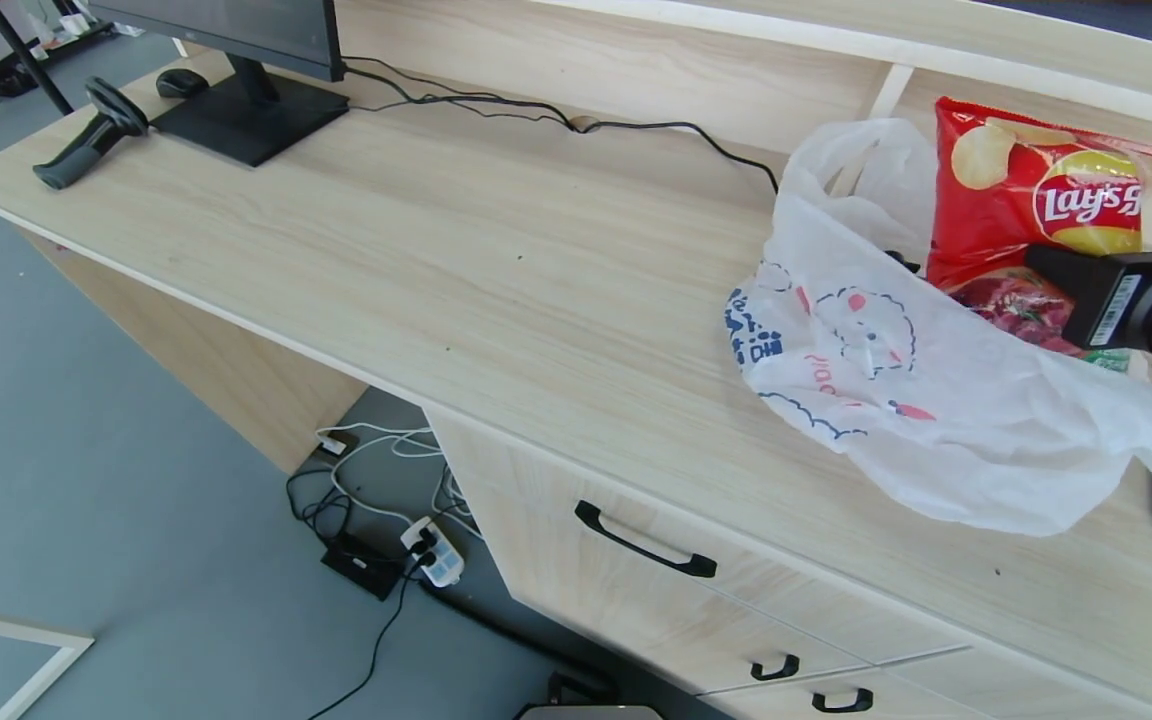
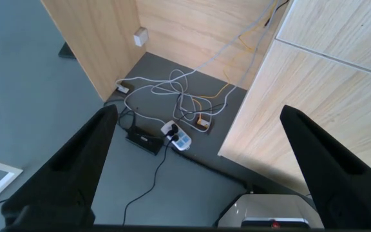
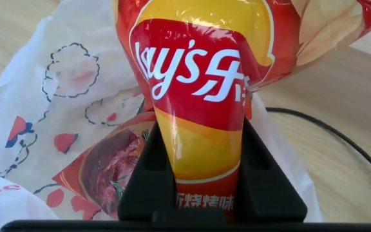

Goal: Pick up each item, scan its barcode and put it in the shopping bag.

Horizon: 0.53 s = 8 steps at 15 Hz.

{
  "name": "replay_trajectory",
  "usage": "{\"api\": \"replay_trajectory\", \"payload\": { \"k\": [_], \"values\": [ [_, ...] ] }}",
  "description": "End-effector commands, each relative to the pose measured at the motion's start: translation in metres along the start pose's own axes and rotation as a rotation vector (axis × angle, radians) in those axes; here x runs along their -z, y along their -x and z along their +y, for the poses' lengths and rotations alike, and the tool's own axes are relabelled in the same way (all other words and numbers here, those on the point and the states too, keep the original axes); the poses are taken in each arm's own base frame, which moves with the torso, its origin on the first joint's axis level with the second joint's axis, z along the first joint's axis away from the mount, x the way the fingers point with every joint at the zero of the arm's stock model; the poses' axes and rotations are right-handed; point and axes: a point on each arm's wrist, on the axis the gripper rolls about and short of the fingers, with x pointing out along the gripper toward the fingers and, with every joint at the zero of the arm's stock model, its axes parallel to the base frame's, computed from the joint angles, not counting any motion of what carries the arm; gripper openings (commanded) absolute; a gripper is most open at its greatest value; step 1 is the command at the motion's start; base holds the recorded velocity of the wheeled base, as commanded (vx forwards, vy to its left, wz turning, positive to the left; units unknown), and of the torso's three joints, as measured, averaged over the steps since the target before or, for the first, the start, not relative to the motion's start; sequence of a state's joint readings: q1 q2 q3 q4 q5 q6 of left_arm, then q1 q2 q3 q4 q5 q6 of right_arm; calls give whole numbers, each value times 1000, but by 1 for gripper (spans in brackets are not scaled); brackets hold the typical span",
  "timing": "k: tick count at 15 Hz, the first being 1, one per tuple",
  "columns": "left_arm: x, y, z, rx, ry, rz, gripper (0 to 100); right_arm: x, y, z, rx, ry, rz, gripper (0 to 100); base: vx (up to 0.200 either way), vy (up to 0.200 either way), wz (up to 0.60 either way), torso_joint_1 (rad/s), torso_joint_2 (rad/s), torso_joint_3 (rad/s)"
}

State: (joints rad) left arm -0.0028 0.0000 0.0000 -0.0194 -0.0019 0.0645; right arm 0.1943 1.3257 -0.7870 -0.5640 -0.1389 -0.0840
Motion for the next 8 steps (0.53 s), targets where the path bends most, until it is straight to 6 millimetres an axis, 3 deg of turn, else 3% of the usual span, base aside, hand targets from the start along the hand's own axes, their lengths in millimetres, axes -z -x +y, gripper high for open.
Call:
{"api": "replay_trajectory", "payload": {
  "k": [1,3,8],
  "values": [
    [0,0,0,2,0,1,100,19,17,15,-83,20,47,0,0,0,0,0,0,0],
    [0,0,0,1,0,-1,100,22,24,27,-149,16,44,0,0,0,0,0,0,0],
    [0,0,0,2,0,1,100,16,19,28,-149,13,27,0,0,0,0,0,0,0]
  ]
}}
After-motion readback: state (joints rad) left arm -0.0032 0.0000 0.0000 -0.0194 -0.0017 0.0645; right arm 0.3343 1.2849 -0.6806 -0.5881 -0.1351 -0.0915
